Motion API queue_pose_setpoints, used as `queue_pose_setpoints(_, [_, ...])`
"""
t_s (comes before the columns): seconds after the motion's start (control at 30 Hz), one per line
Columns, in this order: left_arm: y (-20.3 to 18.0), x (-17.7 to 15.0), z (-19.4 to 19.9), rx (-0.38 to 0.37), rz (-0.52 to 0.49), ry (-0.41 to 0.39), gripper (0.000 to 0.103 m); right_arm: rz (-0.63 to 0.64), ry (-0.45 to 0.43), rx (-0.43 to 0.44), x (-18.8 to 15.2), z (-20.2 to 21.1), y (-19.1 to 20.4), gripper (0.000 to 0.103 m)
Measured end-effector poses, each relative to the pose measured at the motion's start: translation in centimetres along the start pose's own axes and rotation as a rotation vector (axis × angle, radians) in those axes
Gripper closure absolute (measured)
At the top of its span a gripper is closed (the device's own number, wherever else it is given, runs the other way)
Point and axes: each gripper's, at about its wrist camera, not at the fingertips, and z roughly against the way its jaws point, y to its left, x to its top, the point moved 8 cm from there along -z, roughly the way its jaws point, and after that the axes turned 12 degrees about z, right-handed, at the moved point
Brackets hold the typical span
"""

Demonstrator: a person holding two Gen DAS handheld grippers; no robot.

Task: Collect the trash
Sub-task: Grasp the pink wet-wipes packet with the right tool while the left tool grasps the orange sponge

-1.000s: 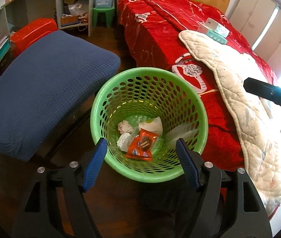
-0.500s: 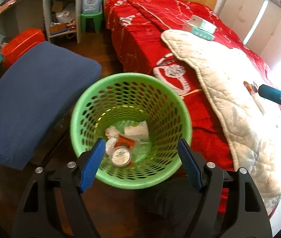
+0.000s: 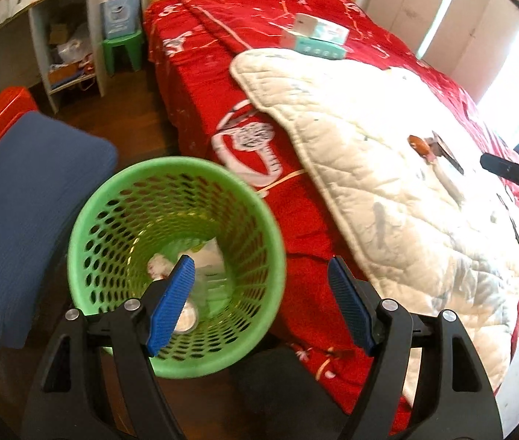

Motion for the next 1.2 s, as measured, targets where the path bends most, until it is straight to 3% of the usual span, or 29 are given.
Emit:
queue_pose_setpoints(0.43, [-7.1, 2.7, -2.5, -0.051, -0.076, 0.027, 0.029, -0.071, 0.073, -0.116, -0.4, -2.5, -12.0, 0.012])
queue_pose_setpoints(1.2, [-15.0, 5.7, -6.9, -0.086, -0.201, 0.06, 0.029, -0.088, 0.198, -0.072, -0.1, -10.9, -17.2, 0.014])
